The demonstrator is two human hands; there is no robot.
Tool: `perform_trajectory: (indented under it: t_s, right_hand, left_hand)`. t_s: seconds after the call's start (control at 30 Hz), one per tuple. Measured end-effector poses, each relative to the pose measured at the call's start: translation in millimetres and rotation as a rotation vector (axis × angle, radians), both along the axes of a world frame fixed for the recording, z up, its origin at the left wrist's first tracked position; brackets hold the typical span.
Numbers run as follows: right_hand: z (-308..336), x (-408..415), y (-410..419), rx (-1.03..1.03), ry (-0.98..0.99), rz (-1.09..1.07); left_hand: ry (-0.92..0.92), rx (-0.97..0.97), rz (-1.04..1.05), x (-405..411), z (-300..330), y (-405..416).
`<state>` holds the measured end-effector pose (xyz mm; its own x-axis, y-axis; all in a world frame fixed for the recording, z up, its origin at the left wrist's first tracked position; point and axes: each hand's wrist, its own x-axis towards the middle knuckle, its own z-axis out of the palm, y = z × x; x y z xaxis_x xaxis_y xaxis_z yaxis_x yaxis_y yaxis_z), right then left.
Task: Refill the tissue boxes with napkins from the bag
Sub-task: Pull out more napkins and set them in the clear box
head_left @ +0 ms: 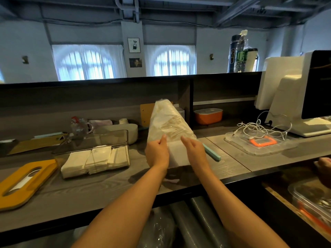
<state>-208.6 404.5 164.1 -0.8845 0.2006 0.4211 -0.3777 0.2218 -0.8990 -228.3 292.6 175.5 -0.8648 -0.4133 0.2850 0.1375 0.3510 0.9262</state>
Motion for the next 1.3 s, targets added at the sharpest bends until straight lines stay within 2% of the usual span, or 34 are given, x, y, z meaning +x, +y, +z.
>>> perform_trajectory:
  t_s: [0.1,0.17,0.3,0.37,0.43,0.53,0.6,0.7,0.77,0.83,0.9,1.0,1.13,1.2,1.3]
  right_hand:
    - [-2.9,-0.3,-1.1,0.112,-0.075,0.262]
    - [-4.9,-3.1,-3.5,0.128,-0.129,0.28]
    - [-1.6,-9.8,1.6,-0.108,-0.131,0.176]
    - [-1.8,-12.6,6.3,-0.283,-0.146,0.13]
    - [-0.5,-10.4,8.5,-0.362,-0.149,0.099]
    - [4.5,-6.0,6.3,-0.323,-0.121,0.093]
    - [6.9,-4.7,-1.2,-0.285,-0.139,0.125]
    - [5.2,-2.0,-11.7,-0.233,-0.171,0.193]
    - [3.0,0.0,-12.4,-0.267,-0.163,0.225]
    - [1.3,0.4,-9.3,-0.244,-0.179,0.249]
    - [0.1,-0.3,-7.9,-0.055,-0.2,0.259]
    - [-0.4,0.4,-9.5,0.172,-0.165,0.252]
    - [3.8,5.8,-5.7,0.152,-0.141,0.26]
    - [3.9,3.2,-2.8,0.042,-0.123,0.225]
    - [2.5,-0.5,0.6,-0.116,-0.098,0.151]
  left_hand:
    - [-0.011,0.071,0.038,-1.7,5.3,-17.3]
    - [-0.013,0.046,-0.059,-1.4,5.9,-26.6]
    - [-0.065,0.041,-0.412,-0.1,5.1,-37.7]
    - [-0.167,0.097,-0.566,2.1,7.0,-39.1]
    - [-0.284,0.083,-0.633,3.7,9.0,-37.0]
    - [-0.376,0.151,-0.624,7.3,13.3,-25.5]
    - [-0.374,0.246,-0.532,6.8,13.8,-11.4]
    - [-0.365,0.171,-0.383,16.1,14.3,9.6]
    - [-0.297,0.219,-0.317,10.6,4.0,15.8]
    - [-0.208,0.352,-0.231,8.5,-0.9,14.4]
    - [-0.138,0.468,-0.183,6.5,-0.4,10.0]
    - [-0.086,0.541,-0.196,9.1,-0.5,-1.5]
    - [-0.056,0.766,-0.392,8.7,-8.4,-28.5]
    - [-0.084,0.716,-0.46,10.7,-8.1,-42.1]
    - [-0.117,0.505,-0.548,10.8,-9.2,-53.9]
